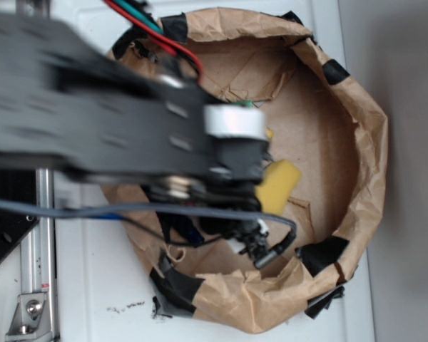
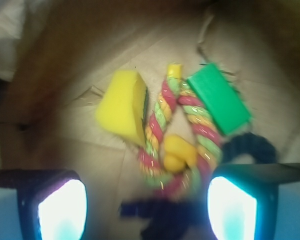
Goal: Grab the green sponge.
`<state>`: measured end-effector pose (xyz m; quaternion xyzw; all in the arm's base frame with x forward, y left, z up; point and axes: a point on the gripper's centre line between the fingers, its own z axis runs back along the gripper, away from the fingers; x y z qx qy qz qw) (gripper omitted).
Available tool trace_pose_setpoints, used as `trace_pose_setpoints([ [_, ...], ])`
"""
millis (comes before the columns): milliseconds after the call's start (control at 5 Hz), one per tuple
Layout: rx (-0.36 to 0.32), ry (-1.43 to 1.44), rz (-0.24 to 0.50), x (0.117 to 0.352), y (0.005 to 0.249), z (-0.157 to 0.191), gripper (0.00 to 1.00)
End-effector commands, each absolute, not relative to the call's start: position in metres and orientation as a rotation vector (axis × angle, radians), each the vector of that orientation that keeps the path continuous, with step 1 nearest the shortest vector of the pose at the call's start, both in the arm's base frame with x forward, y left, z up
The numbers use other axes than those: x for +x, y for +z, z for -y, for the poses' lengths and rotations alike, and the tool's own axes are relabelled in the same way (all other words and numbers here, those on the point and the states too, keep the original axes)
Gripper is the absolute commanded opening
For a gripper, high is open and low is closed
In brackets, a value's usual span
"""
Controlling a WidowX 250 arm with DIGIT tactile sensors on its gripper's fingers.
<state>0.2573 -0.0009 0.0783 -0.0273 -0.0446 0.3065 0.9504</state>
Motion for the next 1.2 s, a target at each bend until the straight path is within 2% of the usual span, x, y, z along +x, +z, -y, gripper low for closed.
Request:
trace_pose_setpoints([
  [0, -0.073, 0.574, 0.125, 0.305, 0.062, 0.002, 1.0],
  [200, -0.085, 0.567, 0.122, 0.321, 0.061, 0.003, 1.0],
  [400, -0.053, 0.559, 0.088, 0.325, 0.044, -0.002, 1.0],
  [600, -0.005, 0.556, 0.06, 0.321, 0.028, -0.005, 0.0],
  [800, 0.015, 0.519, 0.068, 0.315, 0.035, -0.004, 0.0],
  [1000, -0.009, 0.425, 0.115, 0.304, 0.075, -0.001, 0.0],
])
